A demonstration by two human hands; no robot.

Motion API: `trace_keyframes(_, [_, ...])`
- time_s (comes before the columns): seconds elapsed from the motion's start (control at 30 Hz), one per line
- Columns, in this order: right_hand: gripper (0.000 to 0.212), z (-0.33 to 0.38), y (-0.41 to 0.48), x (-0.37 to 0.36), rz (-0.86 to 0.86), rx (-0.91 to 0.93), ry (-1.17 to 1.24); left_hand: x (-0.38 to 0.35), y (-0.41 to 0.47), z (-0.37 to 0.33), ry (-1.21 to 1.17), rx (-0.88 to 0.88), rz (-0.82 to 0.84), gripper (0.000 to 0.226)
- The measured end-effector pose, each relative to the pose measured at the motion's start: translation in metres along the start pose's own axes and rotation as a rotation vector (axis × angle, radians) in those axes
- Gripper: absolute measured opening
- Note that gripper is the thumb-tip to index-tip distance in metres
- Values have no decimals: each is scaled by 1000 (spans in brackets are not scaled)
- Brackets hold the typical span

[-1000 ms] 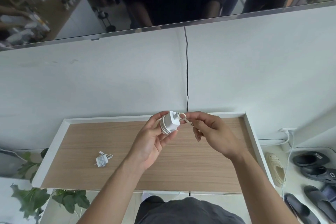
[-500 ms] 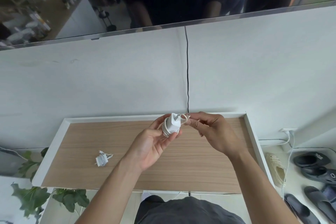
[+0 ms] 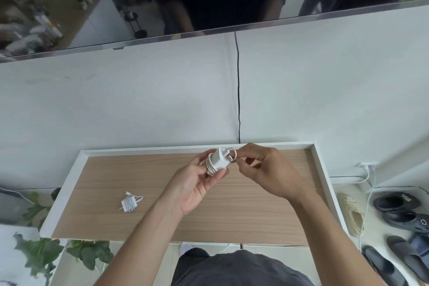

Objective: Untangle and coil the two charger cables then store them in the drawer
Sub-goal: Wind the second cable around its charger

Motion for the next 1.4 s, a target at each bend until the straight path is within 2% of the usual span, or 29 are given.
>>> trace_keyframes(0.1, [13, -2, 0, -6, 42, -46, 32, 4, 2, -3, 6, -29, -32, 45])
trace_keyframes(0.2, [18, -6, 6, -6, -49, -63, 76, 5, 2, -1, 18, -31, -43, 46])
trace_keyframes(0.3, [11, -9, 8, -6, -105, -55, 98, 6, 3, 0, 14, -39, -45, 44])
trace_keyframes(0.37, [14, -9, 7, -6, -132, -37, 65, 7, 4, 0, 13, -48, -58, 43])
trace_keyframes(0.47, [21, -9, 8, -4, -202, 16, -39, 7, 6, -2, -11, -71, -82, 42])
trace_keyframes(0.6, [28, -7, 14, -8, -323, 148, -304, 7, 9, -1, -39, -77, -108, 39])
trace_keyframes(0.87, [36, -7, 10, -19, -447, 211, -549, 4, 10, 3, -29, -74, -151, 32])
trace_keyframes(1.03, [31, -11, 10, -19, -506, 192, -641, 4, 10, 5, -6, -79, -153, 21])
trace_keyframes(1.17, [29, -7, 10, -19, -487, 207, -665, 9, 12, 3, 41, -118, -185, 24])
trace_keyframes(1.4, [10, 15, 6, -17, -497, 194, -641, 9, 9, -6, 99, -173, -194, 27])
Point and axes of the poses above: each hand's wrist, its own y-axis towards the middle knuckle, its own x-axis out of the back of the hand, z = x × y, the point moved 7 cm from there along y, towards the middle knuckle, and after that the axes turned 12 degrees about z, right-handed, at the moved point
